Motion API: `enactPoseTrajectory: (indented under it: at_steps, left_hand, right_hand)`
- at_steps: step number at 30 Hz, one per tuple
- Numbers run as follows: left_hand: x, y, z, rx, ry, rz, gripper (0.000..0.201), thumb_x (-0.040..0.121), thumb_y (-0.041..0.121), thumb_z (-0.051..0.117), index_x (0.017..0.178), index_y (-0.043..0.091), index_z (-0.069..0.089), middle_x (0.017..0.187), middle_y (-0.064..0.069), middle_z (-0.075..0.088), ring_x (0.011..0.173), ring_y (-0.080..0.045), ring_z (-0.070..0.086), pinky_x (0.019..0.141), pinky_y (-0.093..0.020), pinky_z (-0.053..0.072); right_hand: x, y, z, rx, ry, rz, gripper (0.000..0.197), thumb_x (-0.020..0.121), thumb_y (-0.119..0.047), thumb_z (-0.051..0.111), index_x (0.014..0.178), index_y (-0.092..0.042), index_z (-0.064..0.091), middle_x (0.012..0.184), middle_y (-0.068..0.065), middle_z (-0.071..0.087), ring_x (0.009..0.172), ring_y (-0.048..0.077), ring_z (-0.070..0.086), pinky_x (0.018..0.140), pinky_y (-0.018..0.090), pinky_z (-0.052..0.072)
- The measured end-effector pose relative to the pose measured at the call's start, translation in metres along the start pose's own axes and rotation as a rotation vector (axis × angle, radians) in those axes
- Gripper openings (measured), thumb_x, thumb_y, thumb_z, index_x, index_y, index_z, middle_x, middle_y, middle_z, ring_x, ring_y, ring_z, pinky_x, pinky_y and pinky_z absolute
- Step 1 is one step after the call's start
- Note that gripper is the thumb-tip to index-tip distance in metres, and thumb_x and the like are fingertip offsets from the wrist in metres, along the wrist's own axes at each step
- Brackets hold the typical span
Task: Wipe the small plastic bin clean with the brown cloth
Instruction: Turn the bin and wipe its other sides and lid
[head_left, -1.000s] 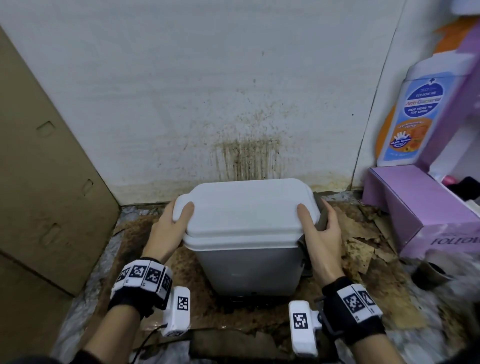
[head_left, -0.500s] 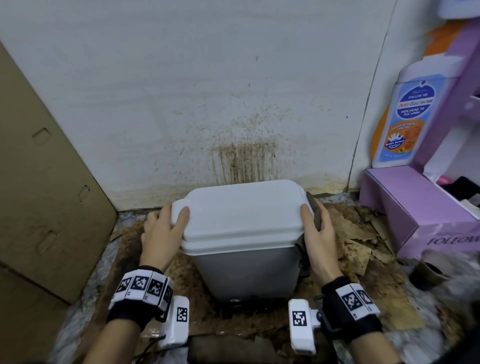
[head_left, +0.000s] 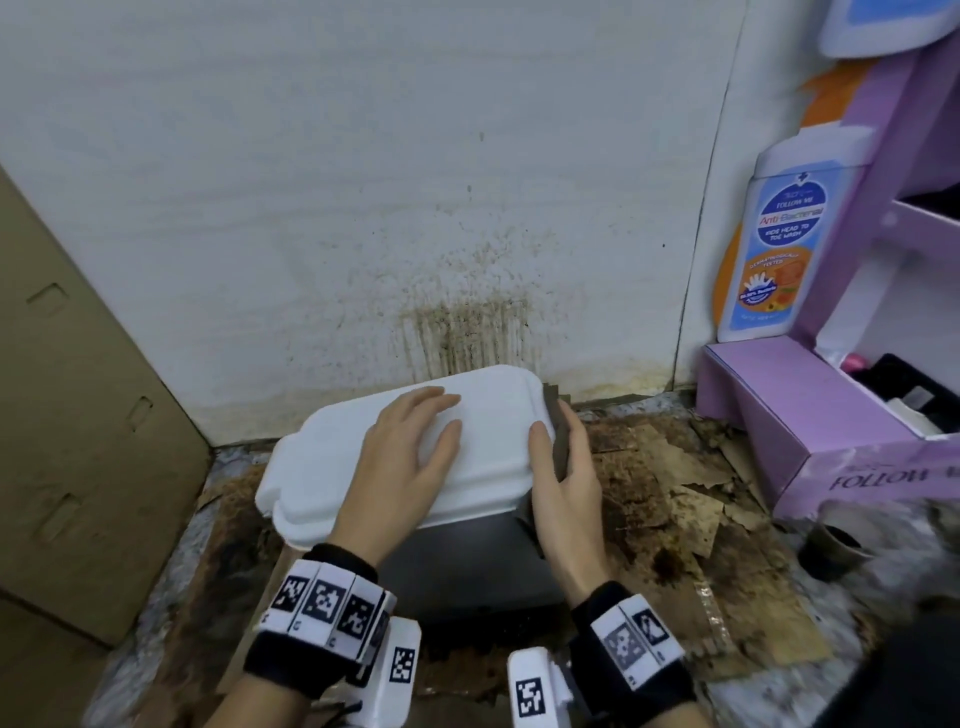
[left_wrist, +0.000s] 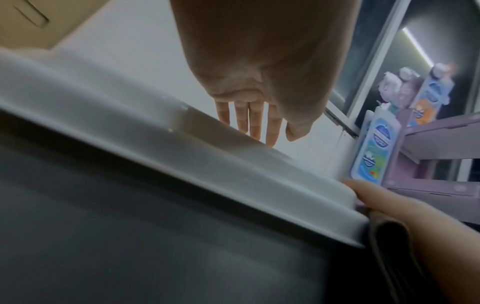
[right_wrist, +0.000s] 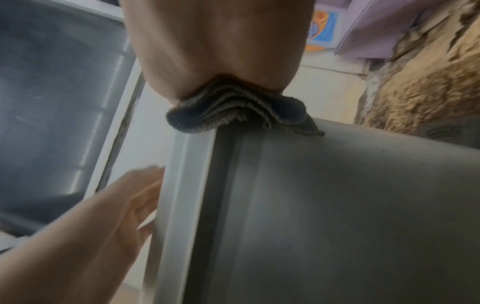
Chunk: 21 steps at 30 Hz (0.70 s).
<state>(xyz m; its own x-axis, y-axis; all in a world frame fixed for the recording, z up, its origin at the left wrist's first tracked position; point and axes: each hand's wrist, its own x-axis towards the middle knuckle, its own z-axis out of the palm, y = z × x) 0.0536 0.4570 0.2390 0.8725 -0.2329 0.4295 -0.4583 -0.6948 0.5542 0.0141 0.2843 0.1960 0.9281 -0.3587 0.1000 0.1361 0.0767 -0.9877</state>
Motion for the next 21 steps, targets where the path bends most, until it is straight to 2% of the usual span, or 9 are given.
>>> enactPoseTrajectory:
  at_steps: [3, 5, 7, 10, 13, 17, 19, 21]
  left_hand:
    - [0.002, 0.009, 0.004, -0.049, -0.031, -0.002, 0.038, 0.106, 0.045, 0.046, 0.138, 0.028, 0.058, 0.145, 0.017, 0.05, 0.138, -0.002, 0.042, 0.118, -0.033, 0.032]
    - [0.002, 0.009, 0.002, -0.052, -0.02, -0.015, 0.045, 0.105, 0.051, 0.04, 0.14, 0.029, 0.055, 0.146, 0.017, 0.049, 0.138, -0.002, 0.041, 0.118, -0.036, 0.033]
    - [0.004, 0.007, -0.005, -0.033, 0.001, -0.035, 0.049, 0.104, 0.054, 0.035, 0.144, 0.03, 0.05, 0.146, 0.015, 0.048, 0.138, -0.006, 0.042, 0.117, -0.04, 0.034]
    - [0.005, 0.003, -0.016, 0.006, 0.003, -0.065, 0.054, 0.103, 0.058, 0.028, 0.15, 0.037, 0.042, 0.143, 0.014, 0.044, 0.135, -0.009, 0.041, 0.115, -0.038, 0.031]
    - [0.007, 0.001, -0.024, 0.093, 0.009, -0.126, 0.061, 0.097, 0.066, 0.022, 0.148, 0.039, 0.042, 0.14, 0.009, 0.04, 0.133, -0.014, 0.038, 0.112, -0.037, 0.028]
    - [0.01, -0.005, -0.033, 0.196, 0.019, -0.195, 0.065, 0.09, 0.071, 0.03, 0.147, 0.04, 0.04, 0.14, 0.004, 0.039, 0.133, -0.019, 0.037, 0.109, -0.039, 0.03]
    - [0.009, -0.01, -0.037, 0.182, 0.003, -0.202, 0.063, 0.091, 0.066, 0.034, 0.148, 0.039, 0.038, 0.141, 0.004, 0.037, 0.135, -0.019, 0.035, 0.11, -0.037, 0.028]
    - [0.007, -0.015, -0.041, 0.154, -0.008, -0.198, 0.061, 0.094, 0.059, 0.034, 0.15, 0.037, 0.037, 0.143, 0.004, 0.036, 0.138, -0.019, 0.033, 0.11, -0.036, 0.025]
  right_hand:
    - [-0.014, -0.003, 0.021, 0.009, -0.044, -0.061, 0.053, 0.103, -0.057, 0.039, 0.155, -0.044, 0.035, 0.156, -0.024, 0.039, 0.138, -0.008, 0.042, 0.112, 0.028, 0.043]
    - [-0.022, -0.007, 0.032, 0.011, -0.087, -0.085, 0.053, 0.103, -0.055, 0.036, 0.155, -0.044, 0.033, 0.155, -0.031, 0.035, 0.139, -0.015, 0.036, 0.116, 0.026, 0.039]
    - [-0.025, -0.01, 0.041, 0.021, -0.113, -0.104, 0.045, 0.107, -0.046, 0.037, 0.152, -0.046, 0.035, 0.151, -0.037, 0.035, 0.139, -0.017, 0.034, 0.119, 0.026, 0.036]
    - [-0.026, -0.012, 0.052, 0.055, -0.131, -0.123, 0.039, 0.11, -0.036, 0.041, 0.145, -0.052, 0.039, 0.151, -0.035, 0.039, 0.141, -0.014, 0.035, 0.121, 0.031, 0.036]
    - [-0.028, -0.014, 0.063, 0.058, -0.176, -0.131, 0.038, 0.11, -0.034, 0.042, 0.141, -0.056, 0.041, 0.152, -0.033, 0.041, 0.143, -0.012, 0.034, 0.122, 0.033, 0.034]
    - [-0.029, -0.014, 0.074, 0.078, -0.219, -0.14, 0.038, 0.11, -0.033, 0.043, 0.14, -0.055, 0.043, 0.149, -0.033, 0.046, 0.142, -0.009, 0.039, 0.121, 0.035, 0.037]
    - [-0.028, -0.01, 0.078, 0.126, -0.201, -0.083, 0.037, 0.109, -0.038, 0.043, 0.142, -0.056, 0.045, 0.149, -0.03, 0.048, 0.141, -0.004, 0.042, 0.119, 0.038, 0.039]
    - [-0.025, -0.005, 0.08, 0.233, -0.141, 0.04, 0.038, 0.108, -0.045, 0.044, 0.145, -0.053, 0.045, 0.149, -0.024, 0.051, 0.139, 0.004, 0.049, 0.116, 0.043, 0.044]
